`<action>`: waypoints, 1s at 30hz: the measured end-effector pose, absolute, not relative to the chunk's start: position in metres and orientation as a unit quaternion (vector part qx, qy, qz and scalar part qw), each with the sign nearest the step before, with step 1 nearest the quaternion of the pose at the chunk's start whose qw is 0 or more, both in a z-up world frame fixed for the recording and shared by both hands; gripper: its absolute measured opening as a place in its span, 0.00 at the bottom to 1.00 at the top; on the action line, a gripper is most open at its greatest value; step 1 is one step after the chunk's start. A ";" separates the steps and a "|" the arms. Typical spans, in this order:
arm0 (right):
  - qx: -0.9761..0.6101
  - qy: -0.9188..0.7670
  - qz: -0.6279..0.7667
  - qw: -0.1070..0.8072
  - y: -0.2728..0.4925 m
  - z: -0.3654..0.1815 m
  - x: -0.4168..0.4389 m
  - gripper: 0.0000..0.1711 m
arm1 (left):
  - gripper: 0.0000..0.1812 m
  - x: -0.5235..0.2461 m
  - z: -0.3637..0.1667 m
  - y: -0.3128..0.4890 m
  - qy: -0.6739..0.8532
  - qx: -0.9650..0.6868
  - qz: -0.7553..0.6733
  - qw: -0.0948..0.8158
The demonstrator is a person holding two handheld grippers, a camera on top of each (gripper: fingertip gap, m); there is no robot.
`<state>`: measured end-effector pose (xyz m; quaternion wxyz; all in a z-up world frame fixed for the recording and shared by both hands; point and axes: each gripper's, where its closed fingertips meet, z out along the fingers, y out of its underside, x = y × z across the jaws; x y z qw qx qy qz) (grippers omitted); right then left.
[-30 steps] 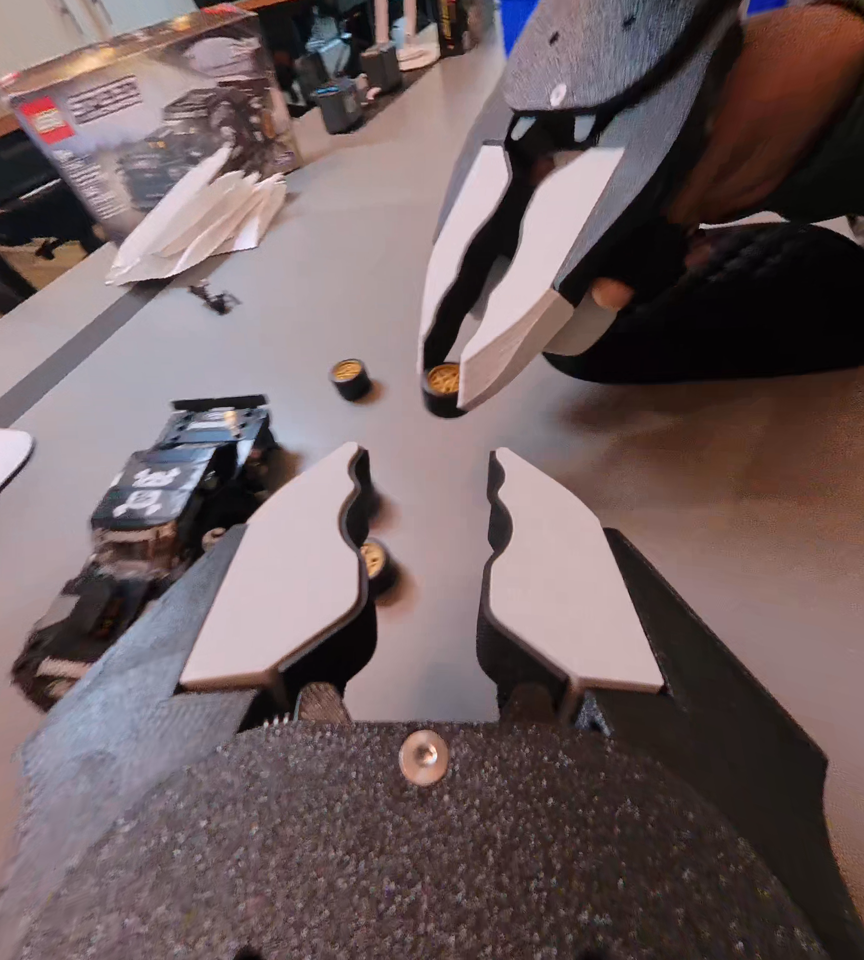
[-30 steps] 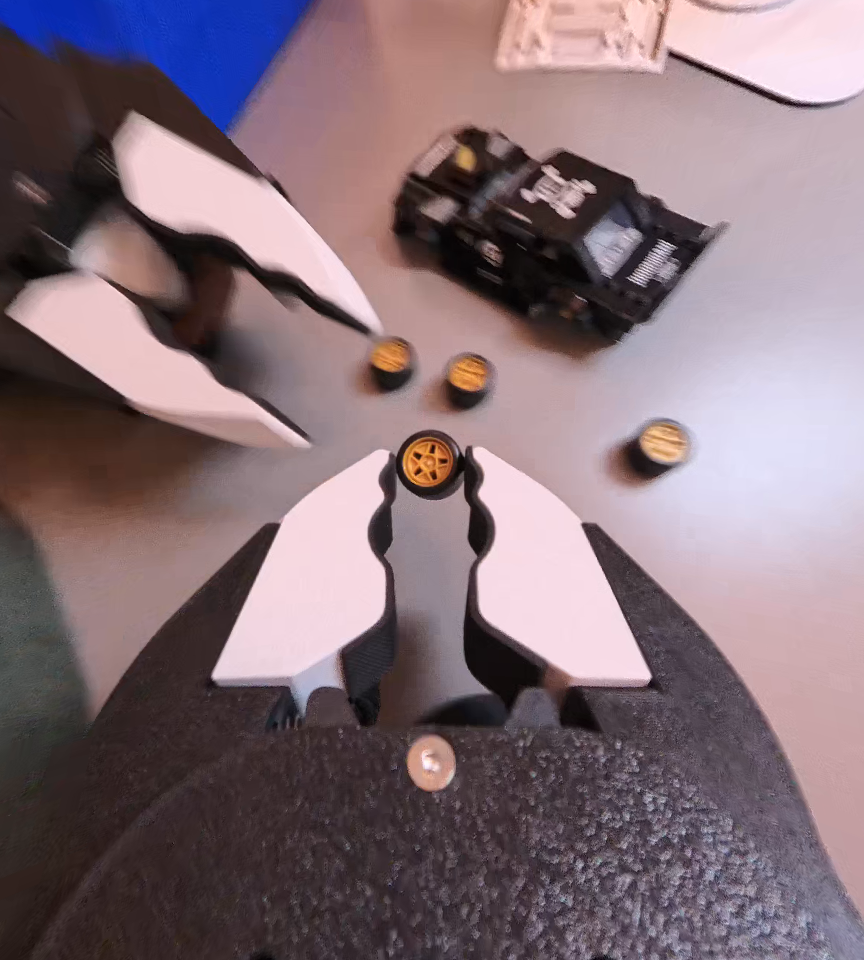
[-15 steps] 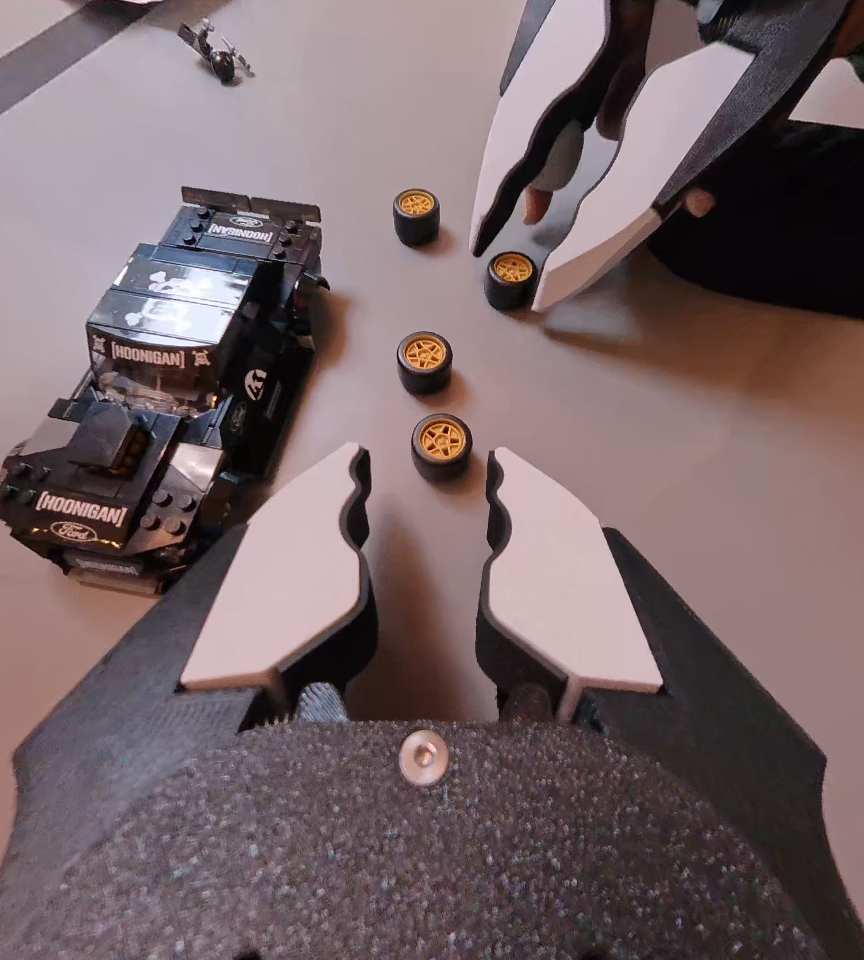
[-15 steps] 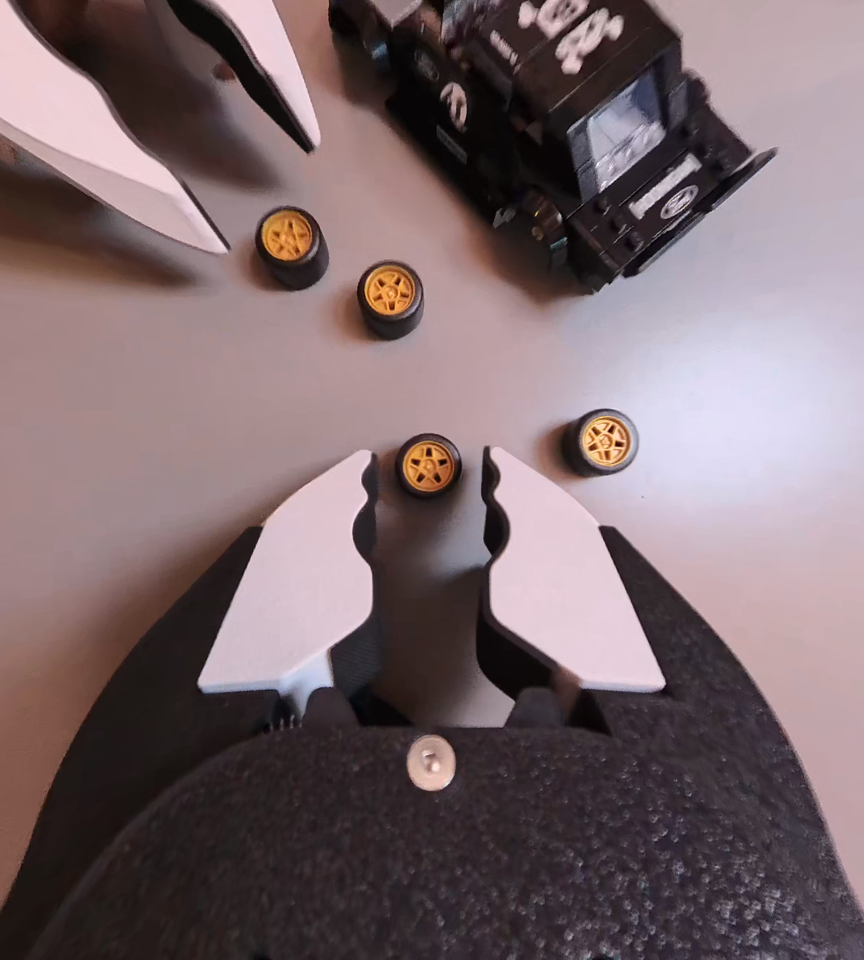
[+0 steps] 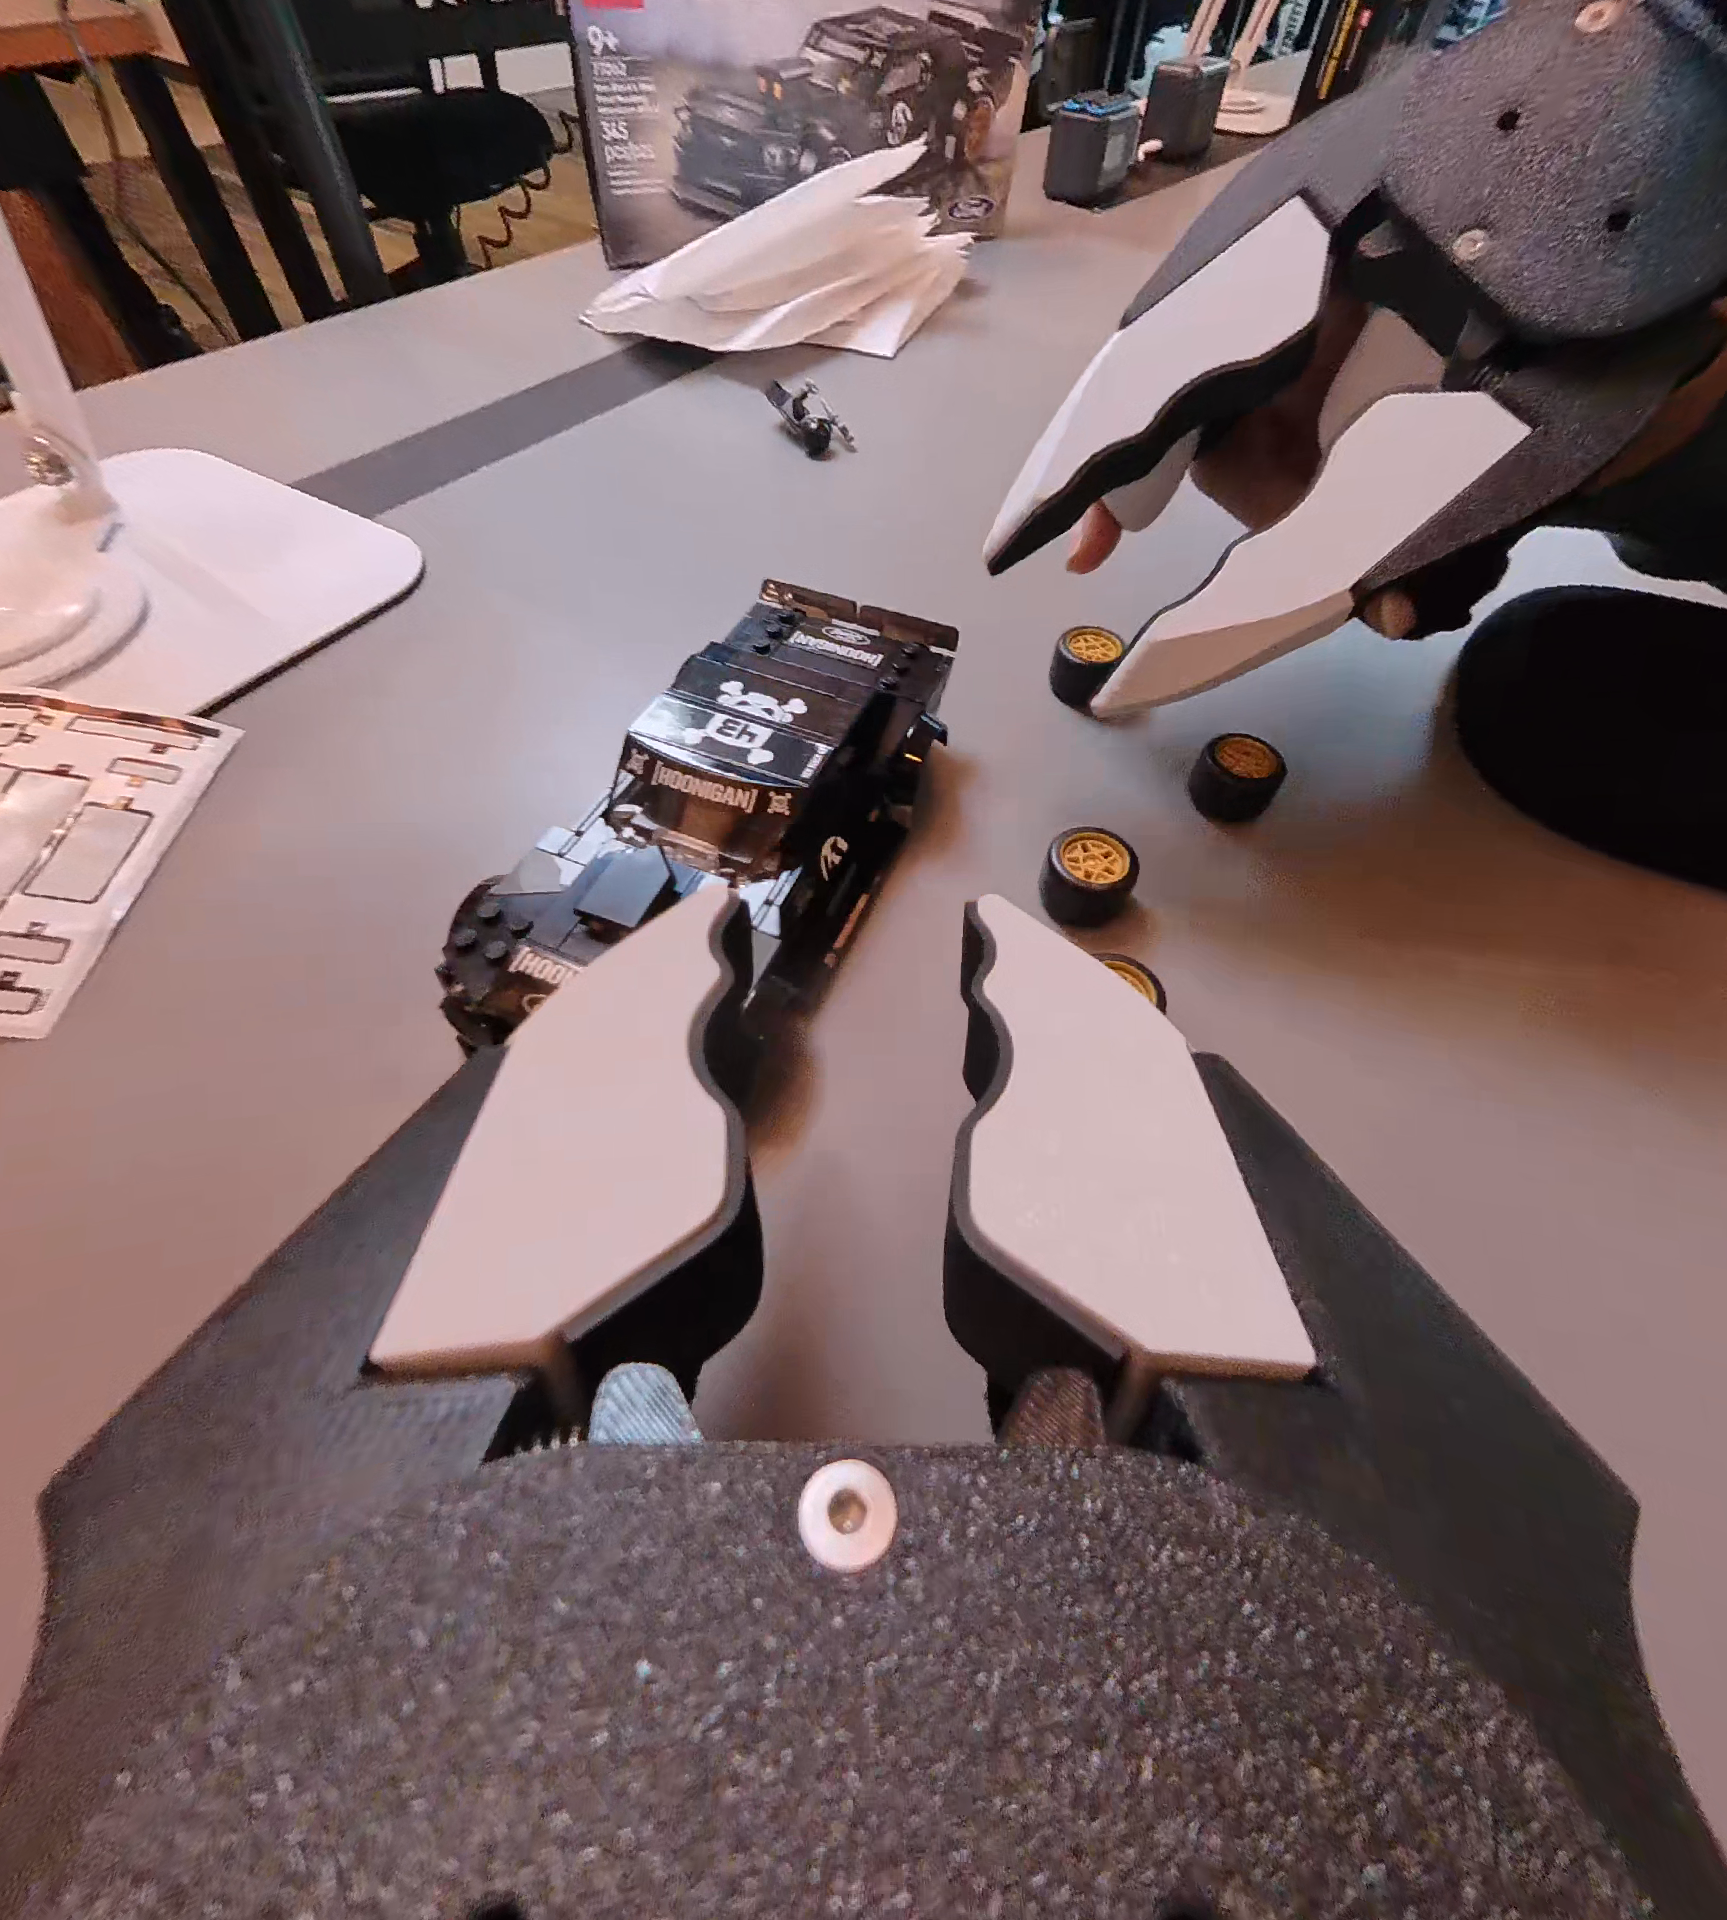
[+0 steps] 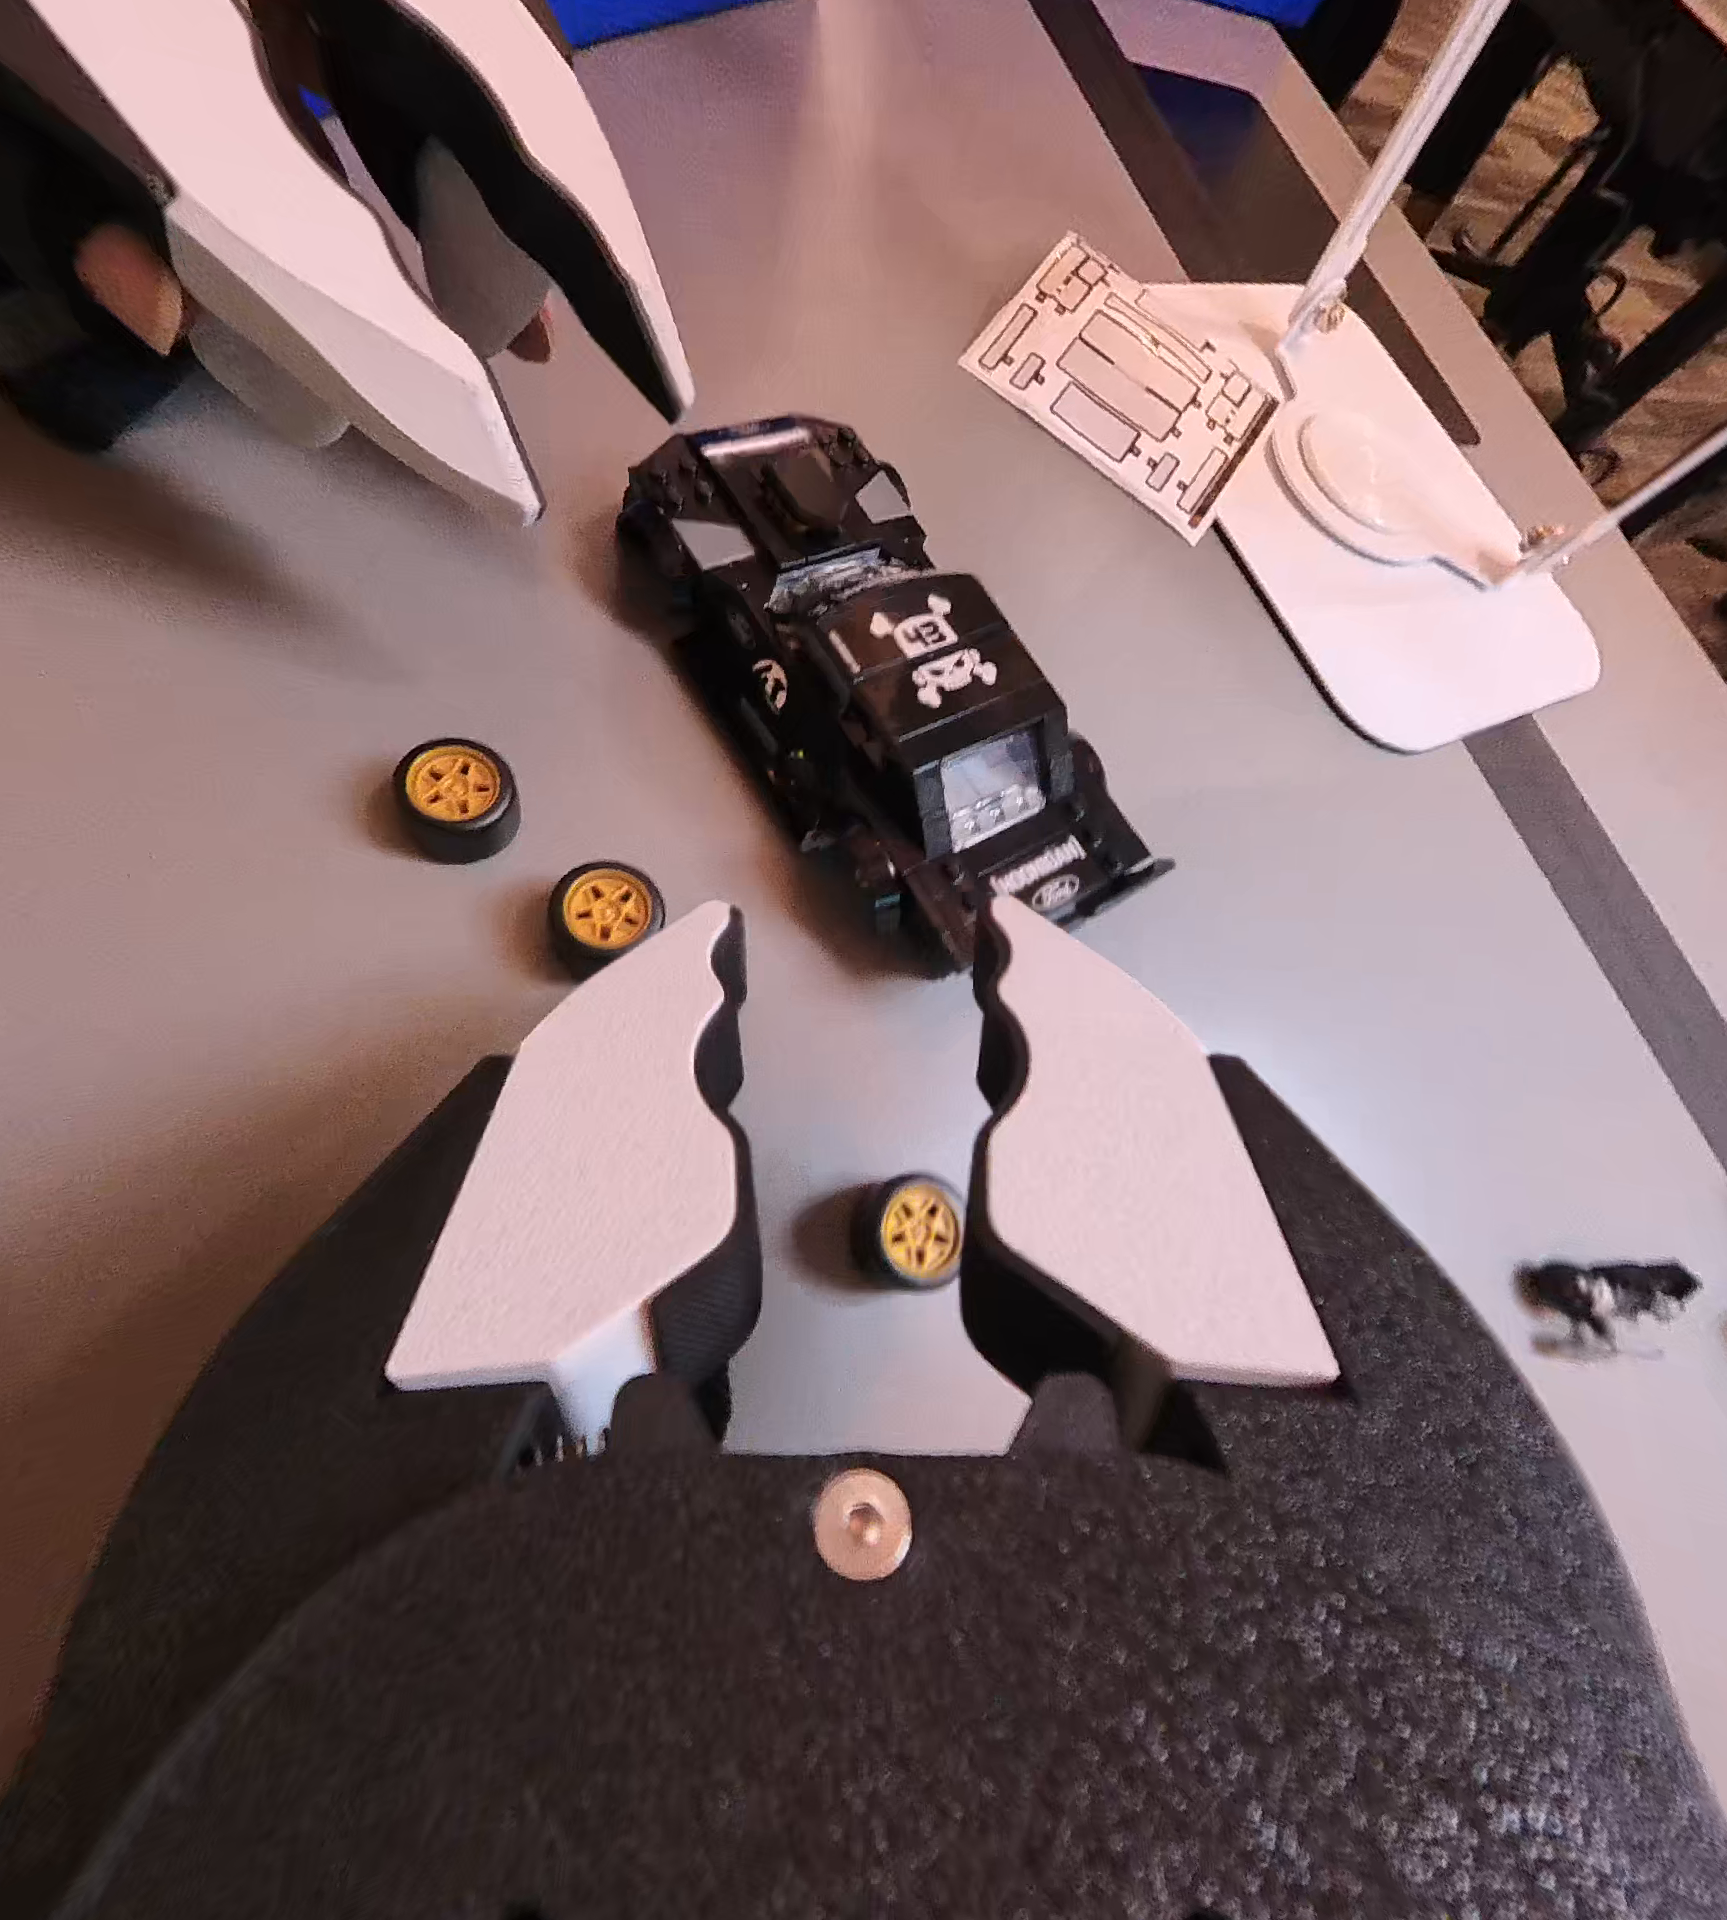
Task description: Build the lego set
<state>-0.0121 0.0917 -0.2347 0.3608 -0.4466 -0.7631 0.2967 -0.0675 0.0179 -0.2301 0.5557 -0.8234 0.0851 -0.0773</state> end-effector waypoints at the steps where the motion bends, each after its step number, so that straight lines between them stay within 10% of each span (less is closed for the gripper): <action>1: -0.440 -0.767 0.299 0.358 0.092 -0.235 -0.017 0.25 | 0.21 -0.069 -0.229 0.018 0.084 -0.822 -0.075 0.558; 12: -0.318 -0.896 0.225 0.213 0.081 -0.249 -0.081 0.48 | 0.21 -0.064 -0.202 0.008 0.063 -0.786 -0.107 0.605; 30: -0.279 -0.936 0.115 0.182 0.077 -0.270 -0.083 0.39 | 0.23 -0.070 -0.180 0.004 0.077 -0.770 -0.081 0.629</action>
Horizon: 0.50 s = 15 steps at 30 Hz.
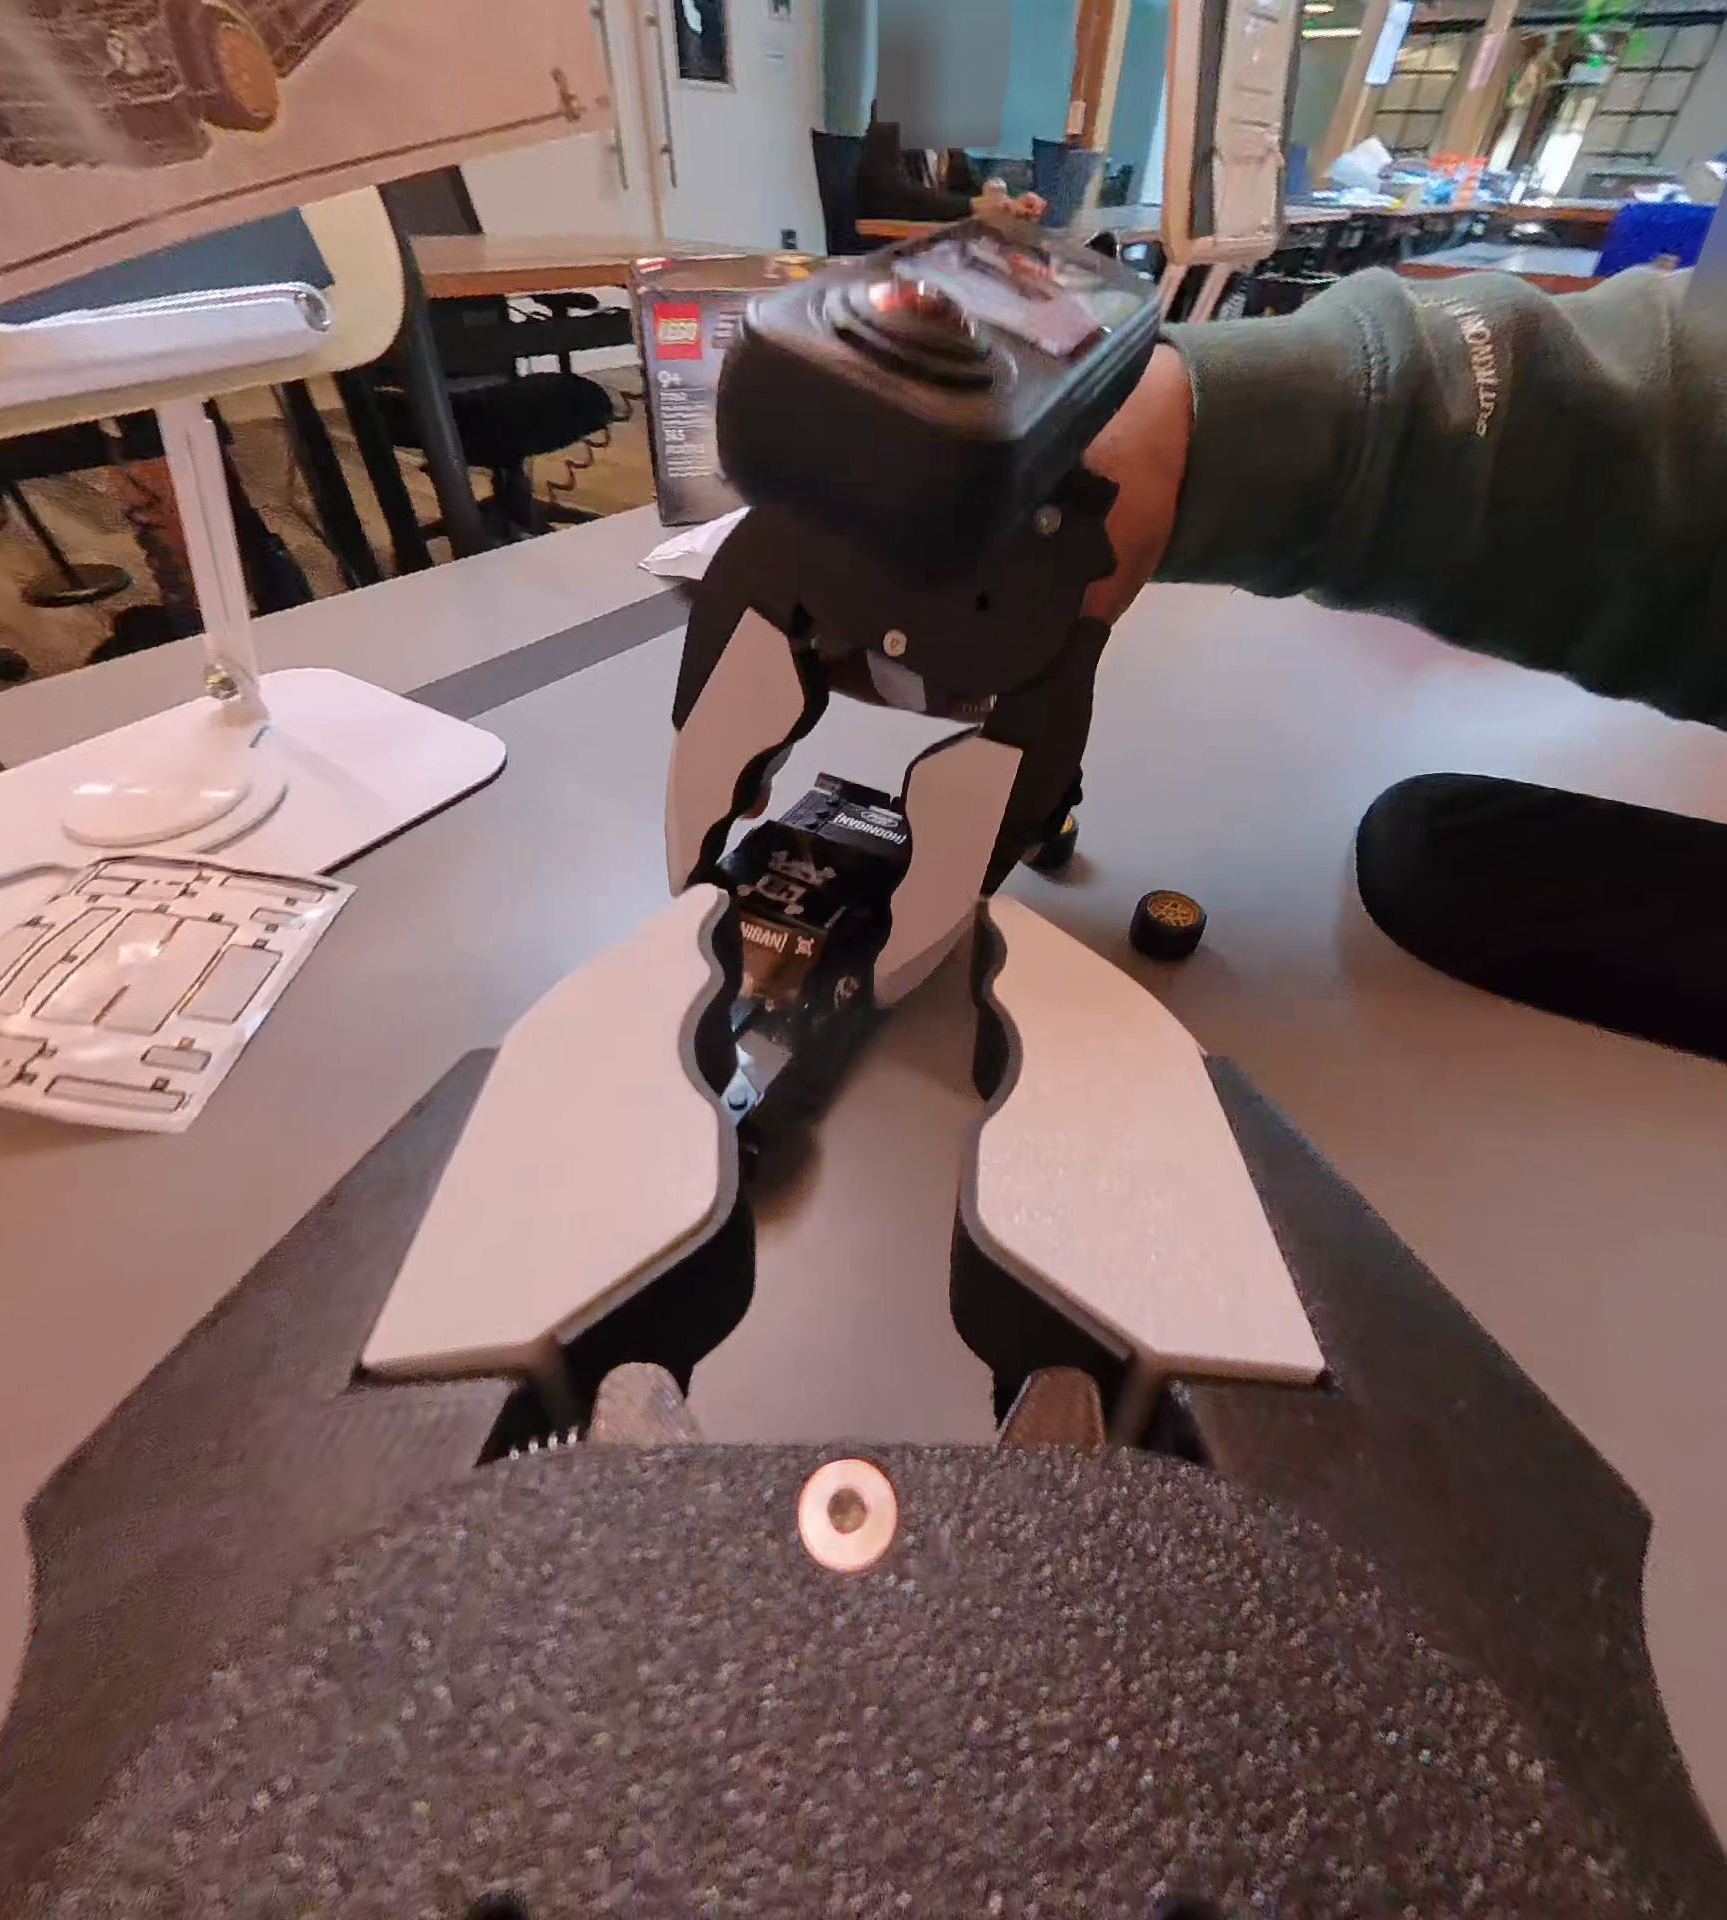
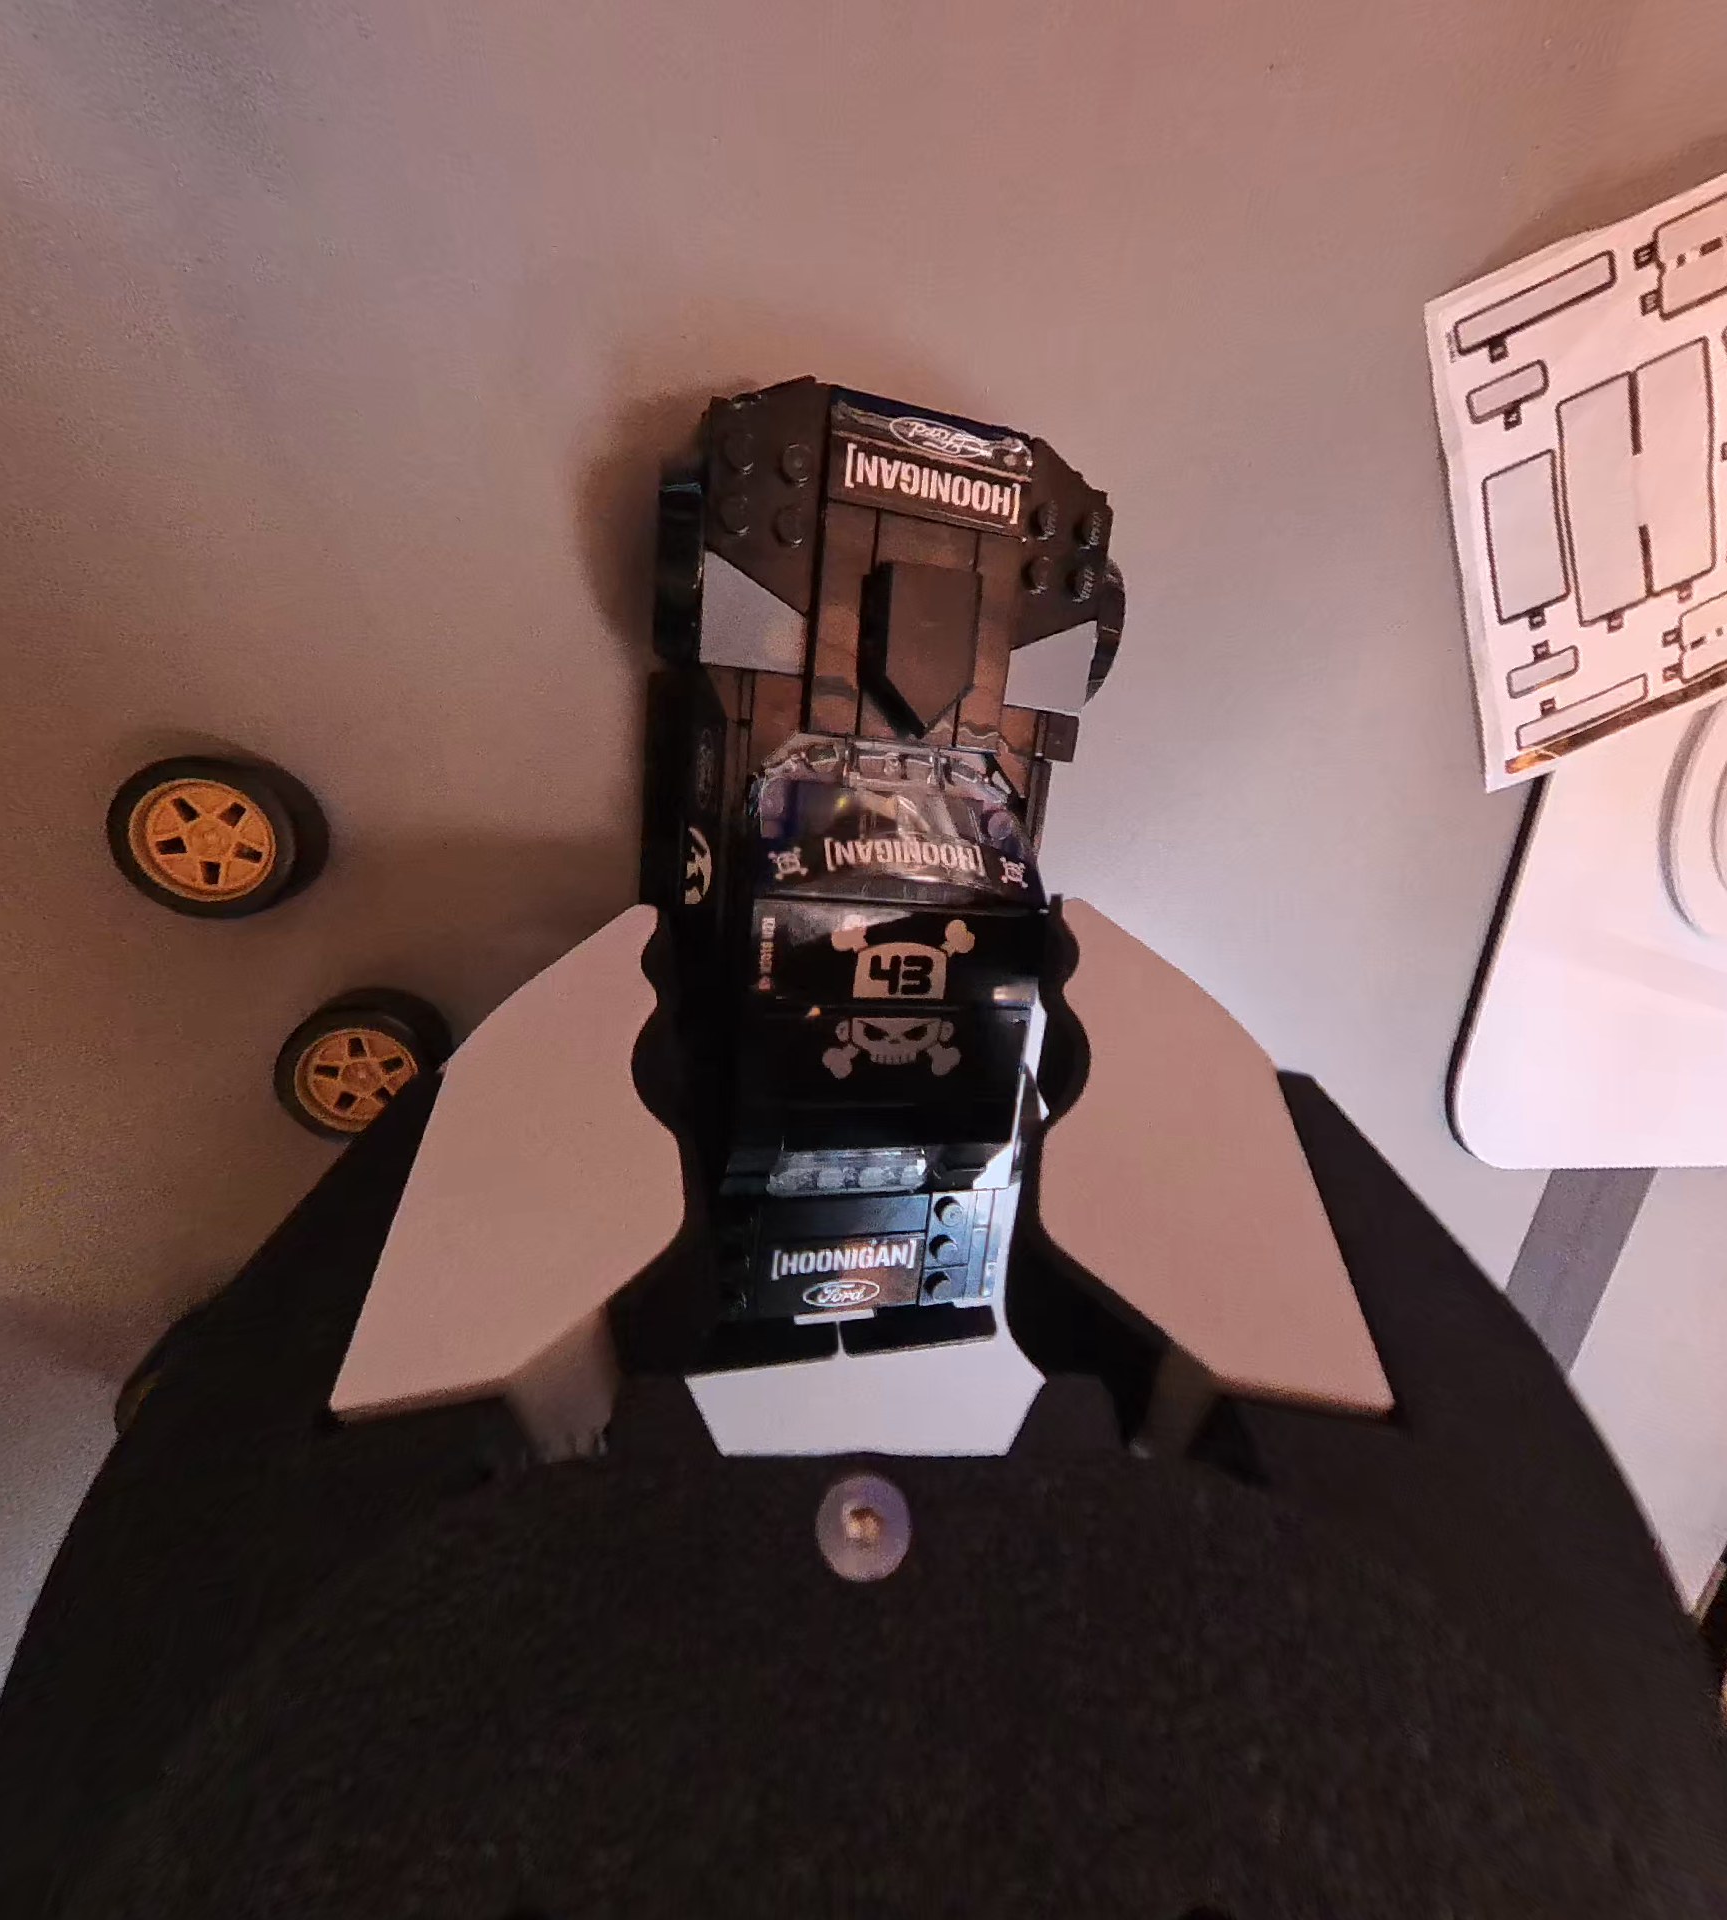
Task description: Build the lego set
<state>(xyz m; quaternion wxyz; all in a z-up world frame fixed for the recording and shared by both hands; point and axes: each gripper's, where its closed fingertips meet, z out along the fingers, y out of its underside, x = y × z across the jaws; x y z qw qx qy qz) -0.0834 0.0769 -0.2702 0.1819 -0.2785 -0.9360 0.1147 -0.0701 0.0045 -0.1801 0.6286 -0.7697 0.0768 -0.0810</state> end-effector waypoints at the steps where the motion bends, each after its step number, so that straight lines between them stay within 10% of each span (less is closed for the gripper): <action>1: -0.278 -0.937 0.112 0.181 0.077 -0.271 -0.083 0.40 | 0.24 -0.071 -0.178 0.007 0.084 -0.773 -0.085 0.623; 15: -0.224 -0.959 0.155 0.075 0.069 -0.269 -0.065 0.39 | 0.33 -0.081 -0.212 0.019 0.200 -0.815 -0.086 0.537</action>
